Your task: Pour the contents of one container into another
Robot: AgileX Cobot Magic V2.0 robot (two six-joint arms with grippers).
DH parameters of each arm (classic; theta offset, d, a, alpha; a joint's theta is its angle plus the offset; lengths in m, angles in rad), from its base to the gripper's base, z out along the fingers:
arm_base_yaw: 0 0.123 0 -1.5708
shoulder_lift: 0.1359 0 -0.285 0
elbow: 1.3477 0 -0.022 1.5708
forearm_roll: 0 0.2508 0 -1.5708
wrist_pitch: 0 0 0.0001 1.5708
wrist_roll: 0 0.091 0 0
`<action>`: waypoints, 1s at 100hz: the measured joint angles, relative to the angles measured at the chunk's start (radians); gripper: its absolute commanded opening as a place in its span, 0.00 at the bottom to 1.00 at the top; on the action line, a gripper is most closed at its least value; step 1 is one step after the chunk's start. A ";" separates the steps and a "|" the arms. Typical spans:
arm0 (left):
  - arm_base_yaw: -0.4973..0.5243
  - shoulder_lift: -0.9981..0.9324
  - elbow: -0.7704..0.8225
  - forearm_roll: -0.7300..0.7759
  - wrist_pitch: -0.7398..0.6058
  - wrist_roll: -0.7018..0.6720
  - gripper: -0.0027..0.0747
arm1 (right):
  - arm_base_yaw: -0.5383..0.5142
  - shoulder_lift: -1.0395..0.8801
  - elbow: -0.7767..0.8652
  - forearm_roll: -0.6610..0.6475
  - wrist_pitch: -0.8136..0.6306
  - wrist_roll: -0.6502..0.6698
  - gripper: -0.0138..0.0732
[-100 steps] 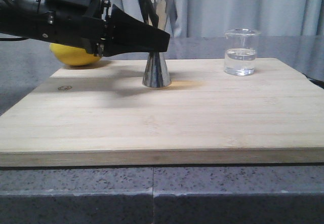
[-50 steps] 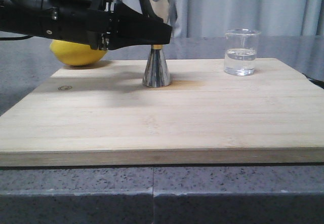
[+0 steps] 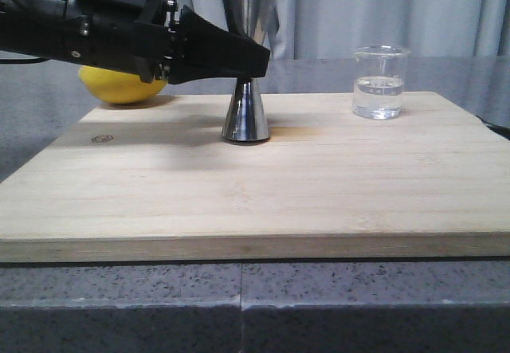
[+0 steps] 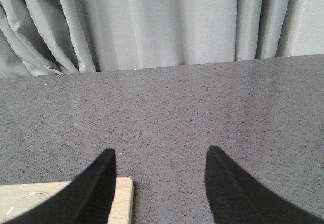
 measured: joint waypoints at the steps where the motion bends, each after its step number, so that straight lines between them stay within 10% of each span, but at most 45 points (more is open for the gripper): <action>1: 0.000 0.000 0.000 0.000 0.000 0.000 0.01 | 0.000 0.000 0.000 0.000 0.000 0.000 0.58; 100: 0.000 -0.035 -0.034 0.016 -0.002 0.000 0.01 | 0.144 0.000 0.312 -0.007 -0.328 -0.052 0.58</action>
